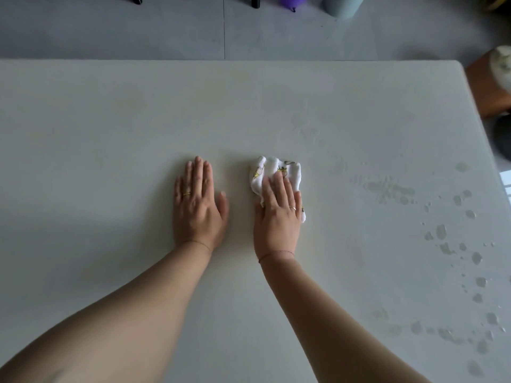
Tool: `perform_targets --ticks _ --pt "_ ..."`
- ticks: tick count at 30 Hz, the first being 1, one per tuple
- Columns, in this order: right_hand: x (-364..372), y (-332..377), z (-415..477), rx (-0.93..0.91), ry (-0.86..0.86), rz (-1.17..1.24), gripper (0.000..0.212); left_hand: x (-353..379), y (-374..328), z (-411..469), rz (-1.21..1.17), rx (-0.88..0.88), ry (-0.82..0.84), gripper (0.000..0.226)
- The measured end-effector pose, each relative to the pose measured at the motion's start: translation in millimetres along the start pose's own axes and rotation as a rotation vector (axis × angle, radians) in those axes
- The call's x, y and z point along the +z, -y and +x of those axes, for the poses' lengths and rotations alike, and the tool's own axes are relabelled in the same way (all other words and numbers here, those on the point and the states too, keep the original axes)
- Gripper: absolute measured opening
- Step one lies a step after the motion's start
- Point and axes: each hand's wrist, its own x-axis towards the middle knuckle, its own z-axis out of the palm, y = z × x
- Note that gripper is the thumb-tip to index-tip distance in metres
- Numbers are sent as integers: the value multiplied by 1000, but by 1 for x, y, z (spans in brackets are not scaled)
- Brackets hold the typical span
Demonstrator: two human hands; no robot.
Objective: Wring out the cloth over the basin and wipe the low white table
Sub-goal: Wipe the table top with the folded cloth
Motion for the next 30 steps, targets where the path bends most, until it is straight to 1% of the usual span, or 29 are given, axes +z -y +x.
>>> perform_targets --ticks 2,3,4,5,6,7,8,9,10,11,12,16,18,20,21,22,24,25,27,30 --pt "-13 4 6 113 25 220 34 0 0 0 11 0 1 66" --pt "-22 6 10 217 51 401 29 0 1 0 21 5 5 66" --pt "-32 7 15 328 84 646 24 0 1 0 33 9 11 66" --pt "-44 7 21 424 116 941 22 0 1 1 47 11 19 66" --pt "-53 4 26 512 159 1244 25 0 2 1 59 10 28 67" --pt "-61 -2 31 602 182 1475 30 0 1 1 63 6 33 68" --pt "-67 -8 35 679 179 1556 33 0 1 2 62 3 33 68" --pt "-70 -14 36 734 162 1521 31 0 1 2 58 2 29 68" --pt "-72 -19 37 754 128 1371 25 0 1 2 51 2 21 68" --pt "-73 -24 36 744 72 1162 21 0 0 2 41 2 11 68" --pt "-74 -30 35 717 26 981 21 0 0 2 32 3 0 67" --pt "-72 -48 33 622 -96 476 37 0 0 1 20 3 -18 66" --pt "-71 -45 32 528 -220 232 42 0 0 1 26 2 -15 65" --pt "-62 -35 36 323 -300 66 48 0 0 1 36 4 -8 65" --pt "-56 -30 41 202 -276 9 50 0 0 1 38 6 -7 65" --pt "-48 -26 45 87 -202 -42 51 0 1 1 36 9 -10 65" --pt "-31 -25 51 -61 3 -151 49 0 0 1 20 14 -25 64" --pt "-23 -29 52 -82 82 -204 50 0 0 1 17 15 -32 64" --pt "-13 -39 53 -76 170 -316 53 0 0 1 22 16 -40 63" --pt "-6 -43 55 -53 176 -416 63 1 -1 1 28 4 -38 63"
